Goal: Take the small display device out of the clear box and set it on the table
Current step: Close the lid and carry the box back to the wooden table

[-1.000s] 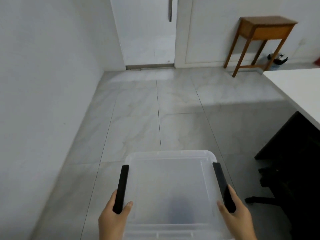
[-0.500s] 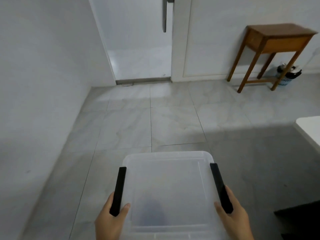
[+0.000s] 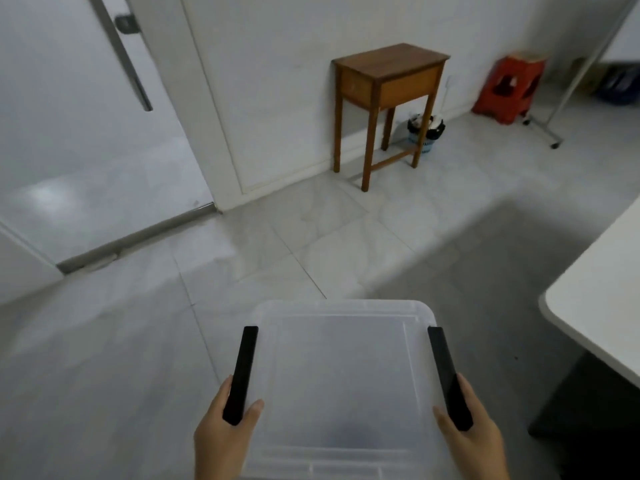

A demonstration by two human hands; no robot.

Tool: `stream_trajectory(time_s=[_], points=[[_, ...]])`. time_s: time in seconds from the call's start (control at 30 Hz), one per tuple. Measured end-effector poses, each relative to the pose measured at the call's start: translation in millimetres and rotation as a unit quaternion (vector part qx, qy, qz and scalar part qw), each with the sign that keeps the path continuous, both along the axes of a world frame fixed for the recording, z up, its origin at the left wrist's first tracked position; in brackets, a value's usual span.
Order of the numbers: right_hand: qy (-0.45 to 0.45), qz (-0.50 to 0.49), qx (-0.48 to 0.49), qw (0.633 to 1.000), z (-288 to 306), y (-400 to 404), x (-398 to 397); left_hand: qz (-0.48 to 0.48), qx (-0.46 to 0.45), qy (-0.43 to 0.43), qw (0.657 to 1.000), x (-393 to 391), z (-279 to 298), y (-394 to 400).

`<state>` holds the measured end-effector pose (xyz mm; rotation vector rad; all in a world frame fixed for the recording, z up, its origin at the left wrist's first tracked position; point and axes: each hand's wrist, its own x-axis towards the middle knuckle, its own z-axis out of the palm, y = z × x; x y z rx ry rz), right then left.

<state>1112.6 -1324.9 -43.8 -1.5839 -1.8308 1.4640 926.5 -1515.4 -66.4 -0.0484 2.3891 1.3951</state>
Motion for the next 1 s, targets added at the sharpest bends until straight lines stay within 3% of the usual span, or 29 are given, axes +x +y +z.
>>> stream_trajectory(time_s=[0.17, 0.43, 0.7, 1.0], points=[[-0.013, -0.048, -0.005, 0.999, -13.8, 110.7, -75.9, -0.038, -0.003, -0.008, 0.999, -89.4, -15.6, 128.1], [0.0, -0.048, 0.007, 0.999, 15.1, 304.6, -183.0, -0.071, -0.004, -0.002, 0.997, -203.3, 4.1, 327.0], [-0.006, -0.129, 0.02, 0.991, -3.1, 477.5, -278.6, -0.15, -0.019, 0.01, 0.988, -318.1, -19.7, 528.7], [0.013, -0.215, 0.015, 0.976, 16.1, 681.4, -371.8, -0.228, -0.01, 0.017, 0.973, -435.1, 1.4, 776.7]])
